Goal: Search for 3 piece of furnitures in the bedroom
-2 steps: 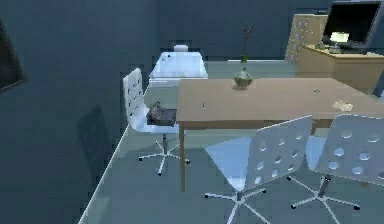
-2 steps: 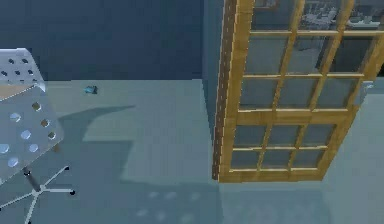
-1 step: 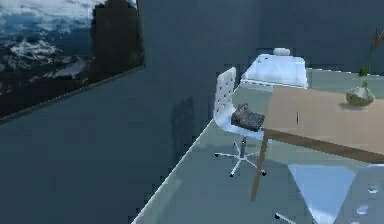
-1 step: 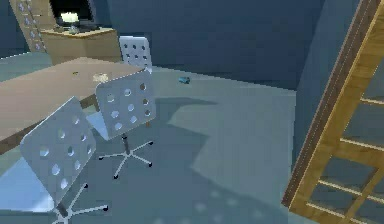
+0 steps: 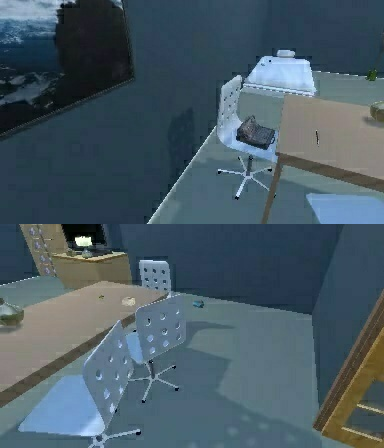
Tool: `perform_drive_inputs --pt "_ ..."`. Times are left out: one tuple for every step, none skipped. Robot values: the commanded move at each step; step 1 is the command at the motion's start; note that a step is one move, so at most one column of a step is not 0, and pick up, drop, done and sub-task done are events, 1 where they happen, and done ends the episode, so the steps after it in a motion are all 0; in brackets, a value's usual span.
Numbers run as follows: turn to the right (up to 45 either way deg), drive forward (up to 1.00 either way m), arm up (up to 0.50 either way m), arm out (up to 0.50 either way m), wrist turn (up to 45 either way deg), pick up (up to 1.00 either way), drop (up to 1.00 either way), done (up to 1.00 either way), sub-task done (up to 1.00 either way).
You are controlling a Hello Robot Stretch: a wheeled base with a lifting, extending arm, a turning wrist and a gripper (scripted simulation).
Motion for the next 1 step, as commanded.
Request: perform_drive_inputs --pt "45.0 0.00 0.00 0.00 0.0 0.00 0.00 0.00 0.00"
